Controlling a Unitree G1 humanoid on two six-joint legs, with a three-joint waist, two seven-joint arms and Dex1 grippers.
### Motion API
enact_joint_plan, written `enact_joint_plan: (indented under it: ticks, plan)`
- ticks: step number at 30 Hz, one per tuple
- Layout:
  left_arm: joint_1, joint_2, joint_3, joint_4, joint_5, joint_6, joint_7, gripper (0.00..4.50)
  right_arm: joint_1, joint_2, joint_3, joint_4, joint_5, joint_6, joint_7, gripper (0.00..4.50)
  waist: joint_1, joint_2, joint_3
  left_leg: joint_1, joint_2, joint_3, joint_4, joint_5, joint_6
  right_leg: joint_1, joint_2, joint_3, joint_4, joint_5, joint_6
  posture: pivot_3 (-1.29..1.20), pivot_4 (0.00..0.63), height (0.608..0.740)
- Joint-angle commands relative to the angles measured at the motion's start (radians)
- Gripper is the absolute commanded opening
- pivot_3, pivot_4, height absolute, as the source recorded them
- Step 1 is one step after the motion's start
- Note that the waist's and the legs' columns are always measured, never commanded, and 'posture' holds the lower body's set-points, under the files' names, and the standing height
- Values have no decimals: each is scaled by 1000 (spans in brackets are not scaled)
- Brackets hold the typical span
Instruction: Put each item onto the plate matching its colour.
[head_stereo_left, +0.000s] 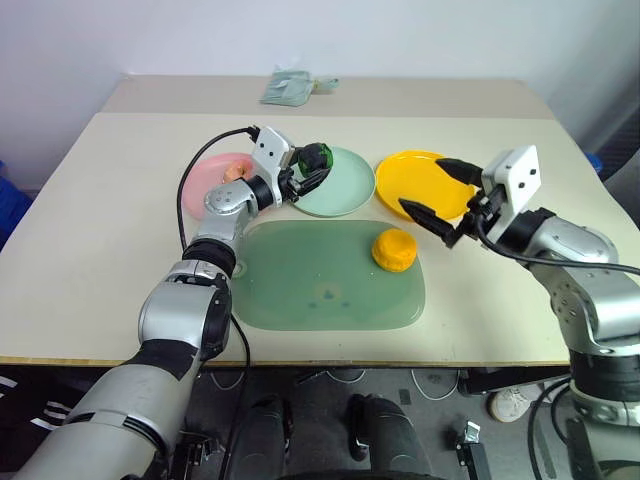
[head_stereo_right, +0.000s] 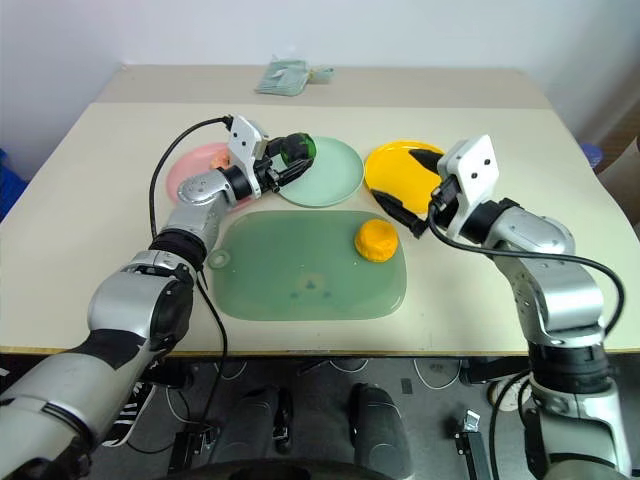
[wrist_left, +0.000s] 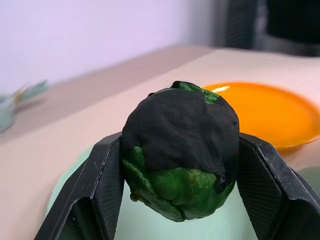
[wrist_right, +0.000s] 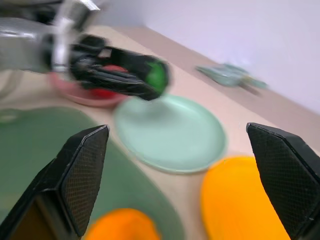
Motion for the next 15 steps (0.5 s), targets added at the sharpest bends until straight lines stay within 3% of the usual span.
enact_joint_plan:
  ticks: [1, 14, 15]
  plan:
    - [-46, -15, 5, 11, 23, 0, 63, 3161, -36, 8, -11, -9, -16, -31, -10, 4500, 1, 0, 0, 0, 0, 0, 0, 0, 0, 0, 0, 0, 0, 0, 0, 0, 150, 740]
    - [-53, -55, 3, 51, 98, 14, 189, 3161, -22, 33, -32, -93, 76, 24, 12, 4500, 0, 0, 0, 0, 0, 0, 0, 0, 0, 0, 0, 0, 0, 0, 0, 0, 150, 740]
    - [-54, -57, 0, 51, 106, 14, 198, 3390, -22, 31, -32, -98, 79, 26, 13, 4500, 0, 0, 0, 0, 0, 0, 0, 0, 0, 0, 0, 0, 0, 0, 0, 0, 150, 740]
